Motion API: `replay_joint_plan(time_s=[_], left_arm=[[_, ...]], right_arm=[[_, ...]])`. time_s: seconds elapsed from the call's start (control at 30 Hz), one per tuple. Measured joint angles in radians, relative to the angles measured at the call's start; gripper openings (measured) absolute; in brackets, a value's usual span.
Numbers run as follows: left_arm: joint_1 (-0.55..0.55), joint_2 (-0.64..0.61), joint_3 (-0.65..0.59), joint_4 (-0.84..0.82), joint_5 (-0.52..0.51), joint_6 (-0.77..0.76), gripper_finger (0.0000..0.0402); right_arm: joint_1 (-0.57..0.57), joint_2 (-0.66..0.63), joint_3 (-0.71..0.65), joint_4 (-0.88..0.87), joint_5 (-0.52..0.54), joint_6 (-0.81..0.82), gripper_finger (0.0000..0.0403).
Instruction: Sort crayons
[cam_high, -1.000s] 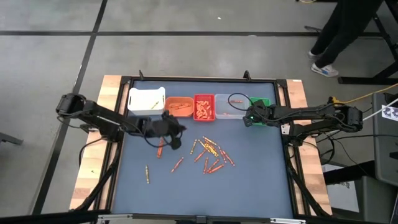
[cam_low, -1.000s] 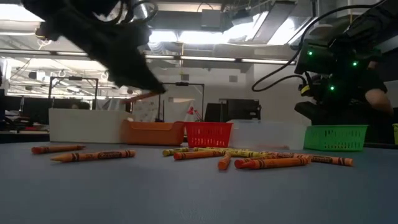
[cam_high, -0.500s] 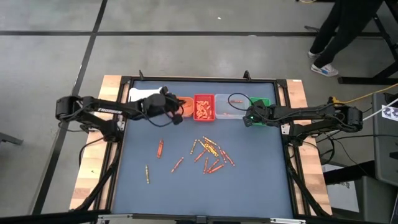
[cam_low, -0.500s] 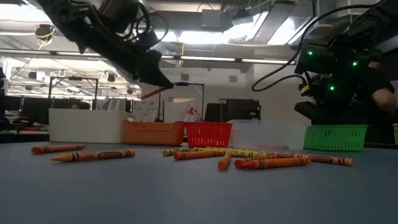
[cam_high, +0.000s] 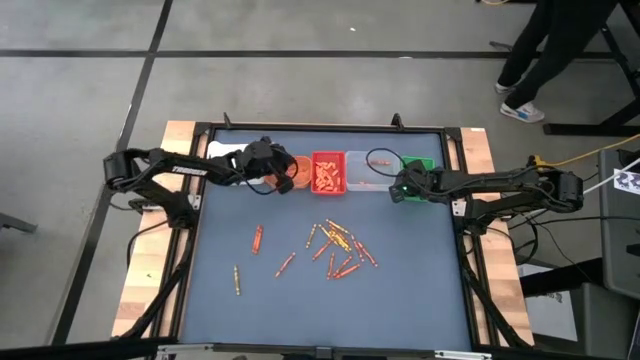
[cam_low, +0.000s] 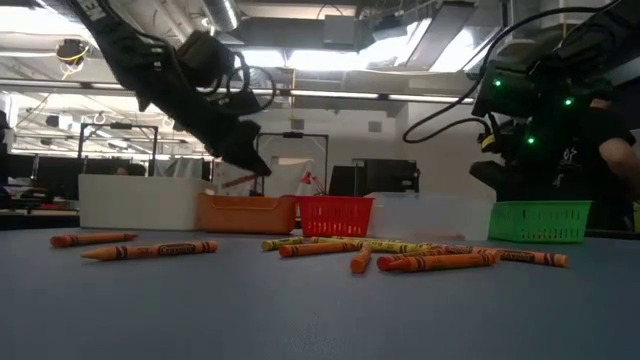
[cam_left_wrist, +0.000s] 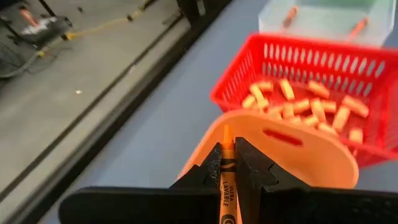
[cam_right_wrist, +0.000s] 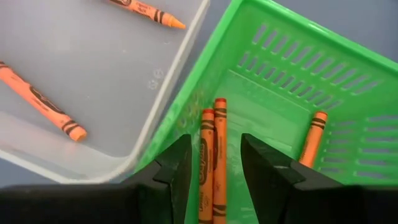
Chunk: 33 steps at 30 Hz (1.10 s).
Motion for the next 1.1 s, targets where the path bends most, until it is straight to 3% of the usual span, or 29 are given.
replay_joint_plan(time_s=[0.53,1.1], left_arm=[[0.001,0.126,0.0,-0.004,0.0,0.0,0.0012],[0.001,0.126,0.0,-0.001,-0.001,0.0,0.0077]], right_arm=[[0.0,0.0,0.0,0.024,0.0,0.0,0.0138],[0.0,0.0,0.0,0.024,0.0,0.0,0.0138]])
